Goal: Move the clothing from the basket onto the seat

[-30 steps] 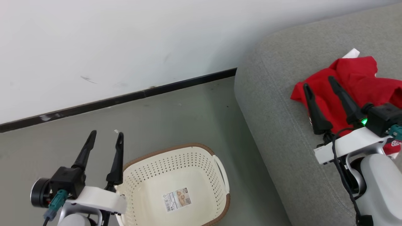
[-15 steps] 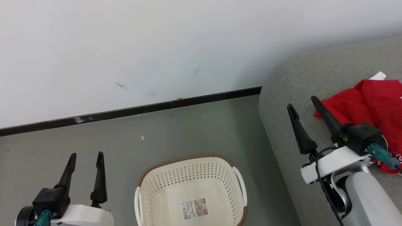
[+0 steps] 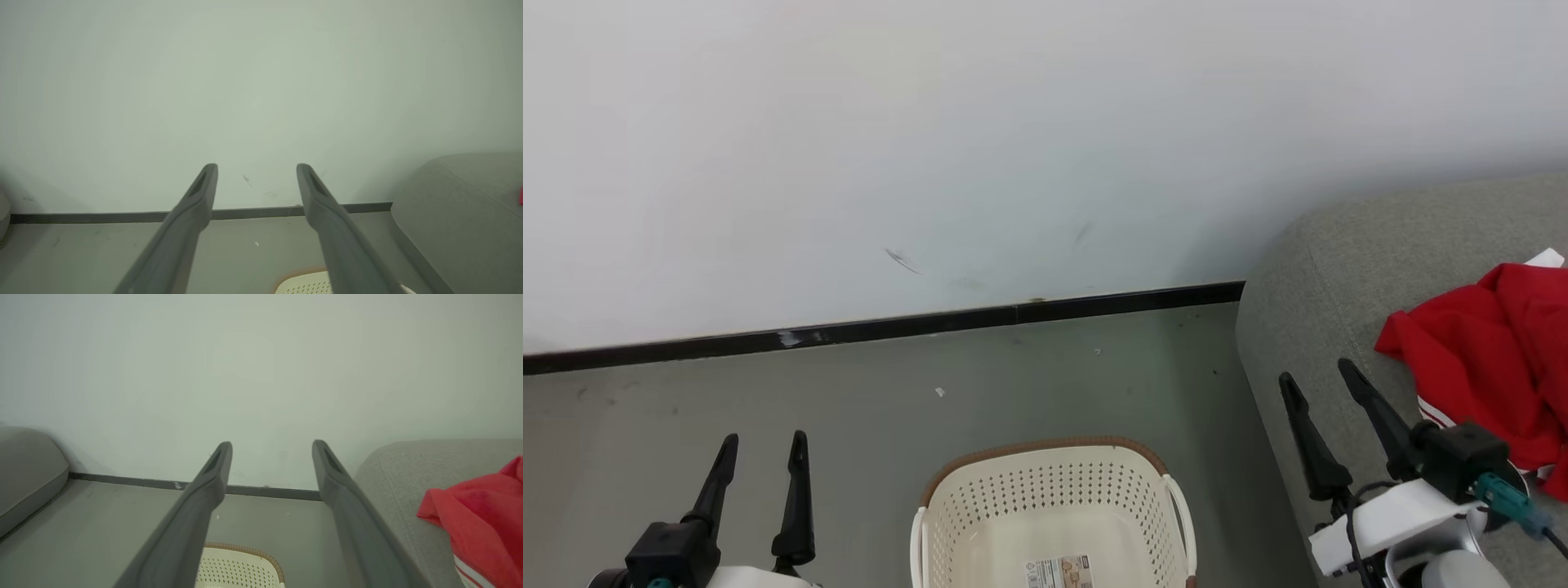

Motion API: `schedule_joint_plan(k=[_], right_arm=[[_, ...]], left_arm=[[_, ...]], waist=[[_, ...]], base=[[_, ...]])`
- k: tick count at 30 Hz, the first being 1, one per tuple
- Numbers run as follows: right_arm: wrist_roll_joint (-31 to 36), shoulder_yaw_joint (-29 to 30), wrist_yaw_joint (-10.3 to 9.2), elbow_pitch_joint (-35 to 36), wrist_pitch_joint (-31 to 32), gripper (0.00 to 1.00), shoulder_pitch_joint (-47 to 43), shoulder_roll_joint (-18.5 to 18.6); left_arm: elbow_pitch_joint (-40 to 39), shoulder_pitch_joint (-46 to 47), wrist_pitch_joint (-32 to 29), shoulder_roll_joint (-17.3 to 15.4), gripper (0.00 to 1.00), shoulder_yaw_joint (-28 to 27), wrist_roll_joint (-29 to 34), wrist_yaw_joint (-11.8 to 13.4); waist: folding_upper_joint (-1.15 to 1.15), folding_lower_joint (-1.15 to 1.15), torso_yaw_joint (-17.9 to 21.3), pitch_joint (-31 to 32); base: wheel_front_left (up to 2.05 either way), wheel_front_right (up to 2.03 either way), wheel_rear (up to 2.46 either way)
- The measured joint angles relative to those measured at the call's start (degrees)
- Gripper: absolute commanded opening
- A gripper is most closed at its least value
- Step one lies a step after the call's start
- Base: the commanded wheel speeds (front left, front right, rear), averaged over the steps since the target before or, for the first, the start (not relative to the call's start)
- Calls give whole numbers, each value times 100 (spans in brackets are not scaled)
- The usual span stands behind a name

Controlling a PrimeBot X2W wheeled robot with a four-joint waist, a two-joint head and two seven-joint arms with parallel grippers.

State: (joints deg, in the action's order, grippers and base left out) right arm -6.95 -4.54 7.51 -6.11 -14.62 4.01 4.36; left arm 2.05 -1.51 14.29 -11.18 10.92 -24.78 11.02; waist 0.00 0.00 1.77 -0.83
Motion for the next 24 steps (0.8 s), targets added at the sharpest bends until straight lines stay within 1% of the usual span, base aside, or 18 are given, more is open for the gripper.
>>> schedule_joint_plan(k=[3, 6, 17, 24], right_arm=[[12, 200, 0, 30, 0, 100, -237, -92], [135, 350, 0, 73, 0, 100, -419, -107], [250, 463, 0, 305, 0, 100, -871, -201], [259, 490, 0, 431, 1, 100, -987, -210]], left_arm=[[1, -60, 0, 2, 100, 8, 19, -11], [1, -118, 0, 8, 100, 10, 31, -15], [122, -281, 0, 7, 100, 103, 62, -104], [122, -280, 0, 8, 100, 132, 62, -111]], waist=[[0, 0, -64, 103], [0, 0, -115, 200], [0, 0, -221, 470], [0, 0, -246, 501]], base=[[0, 0, 0], [0, 0, 0], [0, 0, 0], [0, 0, 0]])
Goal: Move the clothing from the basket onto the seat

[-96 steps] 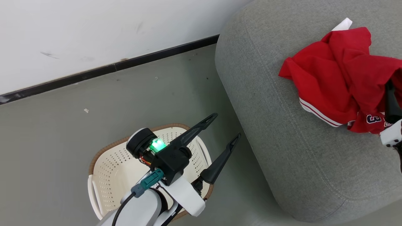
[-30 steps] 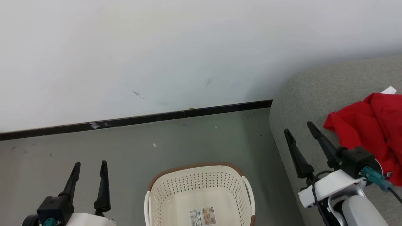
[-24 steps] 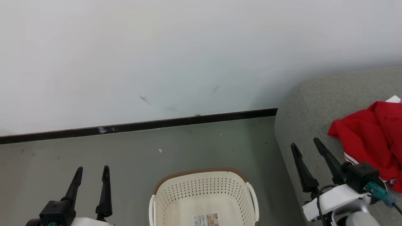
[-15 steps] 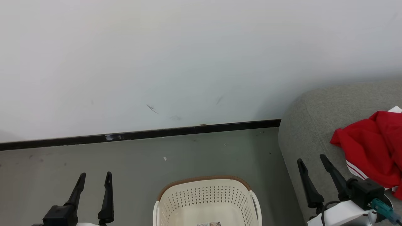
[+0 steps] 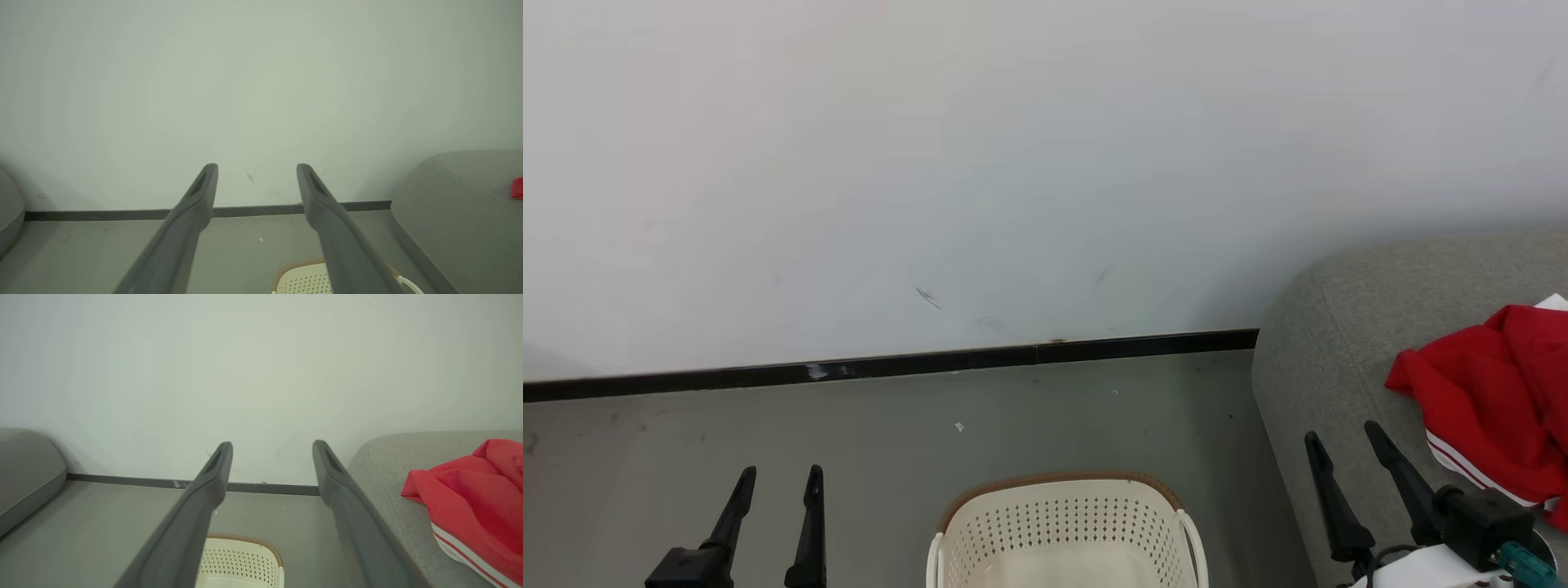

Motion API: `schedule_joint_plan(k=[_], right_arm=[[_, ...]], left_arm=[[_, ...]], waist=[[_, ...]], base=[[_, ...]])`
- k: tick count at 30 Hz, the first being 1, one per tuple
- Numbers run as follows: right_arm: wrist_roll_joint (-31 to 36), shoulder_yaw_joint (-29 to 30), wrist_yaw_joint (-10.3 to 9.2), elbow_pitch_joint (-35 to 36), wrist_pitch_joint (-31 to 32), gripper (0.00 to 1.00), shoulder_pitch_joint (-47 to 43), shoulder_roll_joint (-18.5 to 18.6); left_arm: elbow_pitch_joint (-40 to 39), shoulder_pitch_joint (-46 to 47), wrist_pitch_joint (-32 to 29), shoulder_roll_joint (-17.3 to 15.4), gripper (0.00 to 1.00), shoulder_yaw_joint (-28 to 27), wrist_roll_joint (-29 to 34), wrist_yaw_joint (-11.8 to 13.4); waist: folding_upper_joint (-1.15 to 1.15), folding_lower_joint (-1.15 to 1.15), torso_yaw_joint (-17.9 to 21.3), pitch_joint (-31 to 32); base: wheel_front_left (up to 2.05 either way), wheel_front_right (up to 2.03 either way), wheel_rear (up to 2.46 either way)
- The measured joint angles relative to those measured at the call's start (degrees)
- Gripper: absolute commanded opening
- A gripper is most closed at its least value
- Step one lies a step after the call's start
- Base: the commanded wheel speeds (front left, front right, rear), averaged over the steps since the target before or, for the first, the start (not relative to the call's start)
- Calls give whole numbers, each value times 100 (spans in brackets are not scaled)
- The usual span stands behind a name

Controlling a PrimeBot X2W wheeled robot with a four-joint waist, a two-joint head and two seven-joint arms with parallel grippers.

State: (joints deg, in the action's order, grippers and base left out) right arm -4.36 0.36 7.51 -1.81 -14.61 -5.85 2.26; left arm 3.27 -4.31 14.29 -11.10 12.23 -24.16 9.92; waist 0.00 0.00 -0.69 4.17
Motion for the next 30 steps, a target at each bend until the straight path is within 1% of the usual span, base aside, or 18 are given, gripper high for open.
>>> schedule_joint_plan(k=[7, 13, 14, 19, 21, 25, 30], right_arm=[[-3, -49, 0, 123, -1, 100, -10, -1], [-154, -85, 0, 165, -1, 100, -113, -2], [-172, -90, 0, 130, 0, 0, -124, -5], [-175, -141, 0, -145, 4, 0, -287, -67], [-242, -154, 0, -158, 4, 0, -331, -67], [-455, -220, 0, -121, 4, 0, -333, -67], [-876, -302, 0, -59, 4, 0, -339, -67]], left_arm=[[12, 4, 0, -4, 100, 4, 11, 0], [37, 10, 0, -12, 100, 10, 49, 0], [69, 9, -8, 1, 0, 12, 105, 1], [337, -161, -18, 193, 0, 108, 100, 1], [338, -196, -38, 205, 0, 107, 49, -8], [338, -195, -90, 208, 0, 58, -201, -60], [347, -194, -168, 233, 0, -30, -612, -151]], waist=[[0, 0, -7, -23], [0, 0, -2, -45], [0, 0, -2, -49], [0, 0, -2, -51], [0, 0, 0, -53], [0, 0, 4, -60], [0, 0, 10, -76]], base=[[0, 0, 0], [0, 0, 0], [0, 0, 0], [0, 0, 0], [0, 0, 0], [0, 0, 0], [0, 0, 0]])
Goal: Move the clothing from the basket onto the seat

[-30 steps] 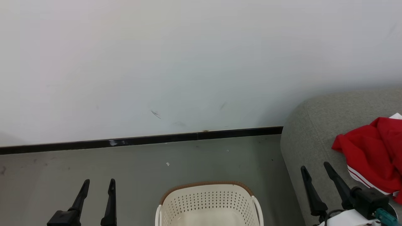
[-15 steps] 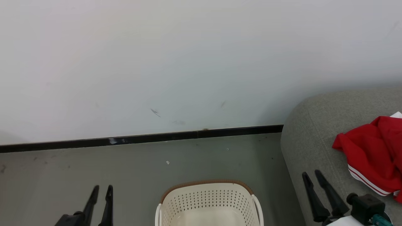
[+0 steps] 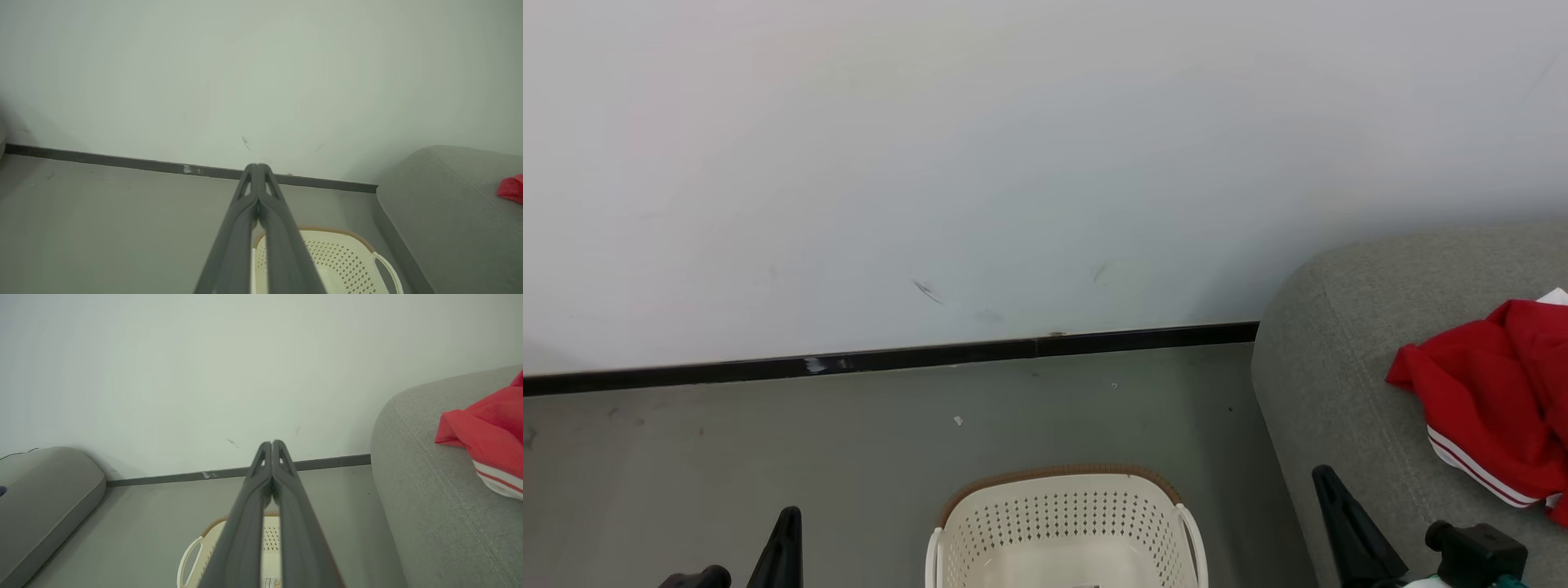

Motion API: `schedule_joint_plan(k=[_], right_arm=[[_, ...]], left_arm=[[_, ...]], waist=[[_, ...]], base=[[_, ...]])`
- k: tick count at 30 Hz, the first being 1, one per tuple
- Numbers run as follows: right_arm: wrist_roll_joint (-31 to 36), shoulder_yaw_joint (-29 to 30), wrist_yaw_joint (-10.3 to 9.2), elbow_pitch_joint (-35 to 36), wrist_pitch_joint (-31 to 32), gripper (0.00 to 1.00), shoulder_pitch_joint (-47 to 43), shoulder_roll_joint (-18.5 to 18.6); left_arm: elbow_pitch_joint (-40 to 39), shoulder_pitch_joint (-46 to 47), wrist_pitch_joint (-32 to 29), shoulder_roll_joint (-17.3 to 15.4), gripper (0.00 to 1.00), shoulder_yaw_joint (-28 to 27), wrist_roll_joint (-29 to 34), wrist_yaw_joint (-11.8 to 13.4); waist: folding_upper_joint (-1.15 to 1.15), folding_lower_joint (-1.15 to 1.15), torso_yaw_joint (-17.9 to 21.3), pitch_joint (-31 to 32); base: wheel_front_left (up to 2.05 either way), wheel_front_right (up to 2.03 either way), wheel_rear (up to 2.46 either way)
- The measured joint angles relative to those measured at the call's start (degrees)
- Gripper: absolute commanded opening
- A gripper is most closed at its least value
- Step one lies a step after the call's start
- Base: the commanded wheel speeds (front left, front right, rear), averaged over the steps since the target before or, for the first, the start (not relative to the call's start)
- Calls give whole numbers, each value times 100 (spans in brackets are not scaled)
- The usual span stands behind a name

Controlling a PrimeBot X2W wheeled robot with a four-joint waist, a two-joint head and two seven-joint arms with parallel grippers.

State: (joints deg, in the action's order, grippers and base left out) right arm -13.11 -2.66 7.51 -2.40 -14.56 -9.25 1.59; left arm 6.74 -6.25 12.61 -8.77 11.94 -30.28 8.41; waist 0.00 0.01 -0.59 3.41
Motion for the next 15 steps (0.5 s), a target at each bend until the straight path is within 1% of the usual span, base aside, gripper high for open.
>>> schedule_joint_plan(k=[7, 11, 13, 15], right_arm=[[-814, 26, 0, 3, 71, 0, 5, 0], [-1248, 102, 0, -16, 156, 0, 10, 1], [-1421, 143, 0, -26, 213, 0, 14, 2], [-1605, 159, 0, -38, 227, 0, 17, 7]], left_arm=[[10, 6, -168, 58, 0, -112, -558, -96], [21, 13, -249, 116, 0, -185, -797, -158], [33, 29, -278, 120, 0, -215, -958, -160], [53, 58, -305, 126, 0, -245, -1084, -219]], waist=[[0, 6, 3, -34], [0, 18, 4, -50], [0, 26, 4, -56], [0, 36, 5, -59]], base=[[0, 0, 0], [0, 0, 0], [0, 0, 0], [0, 0, 0]])
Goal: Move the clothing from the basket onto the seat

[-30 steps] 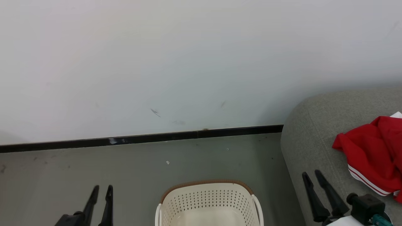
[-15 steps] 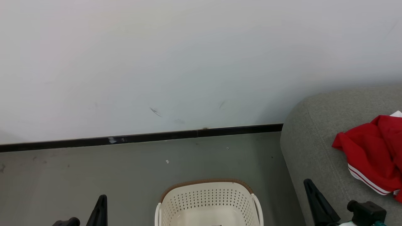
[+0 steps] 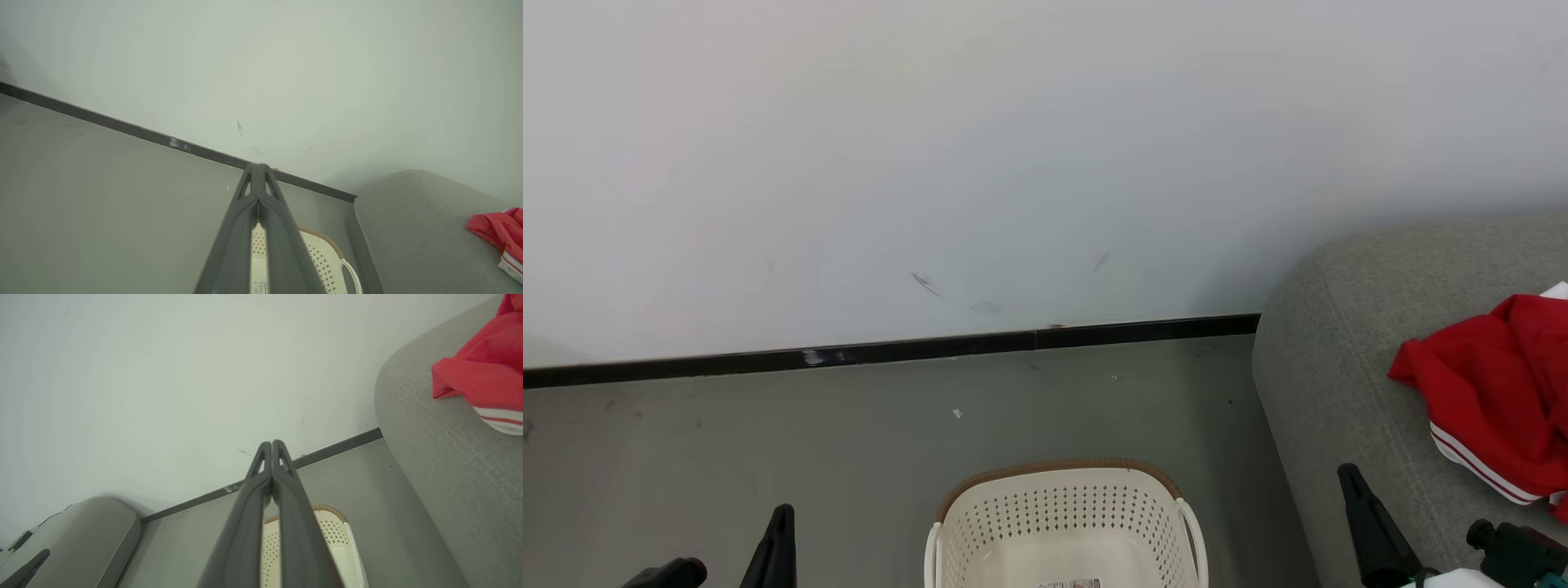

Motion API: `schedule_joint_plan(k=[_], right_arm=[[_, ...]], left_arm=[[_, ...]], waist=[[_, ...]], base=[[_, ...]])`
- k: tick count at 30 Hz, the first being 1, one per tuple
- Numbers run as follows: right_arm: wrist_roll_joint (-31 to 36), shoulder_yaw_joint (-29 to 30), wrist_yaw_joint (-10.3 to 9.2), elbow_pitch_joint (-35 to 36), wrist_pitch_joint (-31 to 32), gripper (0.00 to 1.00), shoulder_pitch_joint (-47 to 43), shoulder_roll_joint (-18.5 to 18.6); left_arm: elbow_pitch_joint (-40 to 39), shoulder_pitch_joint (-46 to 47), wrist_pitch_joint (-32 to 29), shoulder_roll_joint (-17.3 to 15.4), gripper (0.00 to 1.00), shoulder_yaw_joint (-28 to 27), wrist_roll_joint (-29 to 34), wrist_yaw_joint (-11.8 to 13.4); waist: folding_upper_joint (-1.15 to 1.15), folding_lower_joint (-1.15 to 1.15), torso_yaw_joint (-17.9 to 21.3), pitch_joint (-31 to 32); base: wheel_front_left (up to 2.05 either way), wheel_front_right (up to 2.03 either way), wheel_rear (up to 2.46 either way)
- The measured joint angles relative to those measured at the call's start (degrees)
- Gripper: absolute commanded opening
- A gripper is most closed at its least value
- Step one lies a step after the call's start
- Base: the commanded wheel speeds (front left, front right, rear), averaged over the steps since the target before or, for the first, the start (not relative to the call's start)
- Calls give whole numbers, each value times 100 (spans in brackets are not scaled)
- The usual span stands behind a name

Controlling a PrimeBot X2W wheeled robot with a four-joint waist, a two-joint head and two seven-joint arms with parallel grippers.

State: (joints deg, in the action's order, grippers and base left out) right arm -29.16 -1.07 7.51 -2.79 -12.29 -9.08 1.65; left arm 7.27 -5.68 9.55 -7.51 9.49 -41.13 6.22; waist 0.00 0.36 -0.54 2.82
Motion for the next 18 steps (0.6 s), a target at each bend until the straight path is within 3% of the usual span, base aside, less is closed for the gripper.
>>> schedule_joint_plan(k=[9, 18], right_arm=[[-833, 27, 0, -149, 221, 0, 39, 69], [-1683, 44, -1, -289, 381, 0, 257, 147]], left_arm=[[48, 68, -196, 42, 0, -159, -641, -142], [121, 160, -399, 91, 0, -322, -1269, -269]], waist=[[0, 37, 4, 3], [0, 44, 10, -6]], base=[[0, 0, 0], [0, 0, 0]])
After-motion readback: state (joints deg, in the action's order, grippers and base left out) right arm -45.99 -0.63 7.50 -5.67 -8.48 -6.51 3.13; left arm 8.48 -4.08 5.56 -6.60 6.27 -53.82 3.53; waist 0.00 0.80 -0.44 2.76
